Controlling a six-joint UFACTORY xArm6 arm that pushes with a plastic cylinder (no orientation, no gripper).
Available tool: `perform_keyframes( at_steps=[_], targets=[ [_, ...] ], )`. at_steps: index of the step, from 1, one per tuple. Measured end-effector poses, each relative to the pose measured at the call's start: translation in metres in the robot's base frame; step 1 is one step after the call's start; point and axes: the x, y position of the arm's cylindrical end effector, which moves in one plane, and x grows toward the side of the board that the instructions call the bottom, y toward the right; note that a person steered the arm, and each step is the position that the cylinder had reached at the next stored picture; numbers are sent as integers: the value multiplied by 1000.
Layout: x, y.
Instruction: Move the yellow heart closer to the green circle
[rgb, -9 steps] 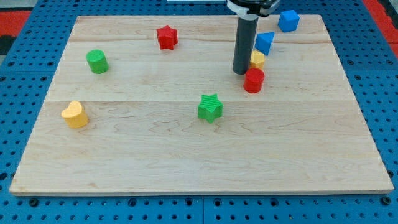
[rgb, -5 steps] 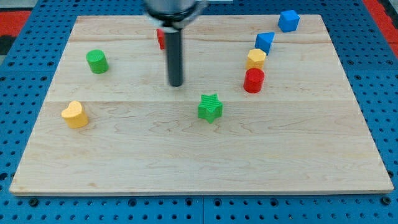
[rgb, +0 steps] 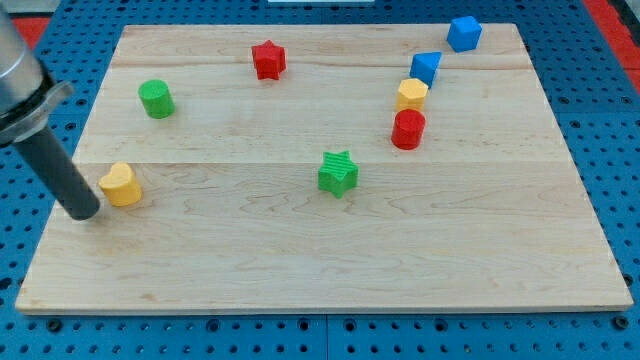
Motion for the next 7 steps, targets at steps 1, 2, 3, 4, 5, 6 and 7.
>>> perform_keyframes(
  at_steps=[1, 2, 3, 4, 5, 6, 7],
  targets=[
    [-10, 33],
    [-41, 34],
    [-61, 37],
    [-67, 30],
    [-84, 32],
    [-97, 45],
    [-106, 70]
  ],
)
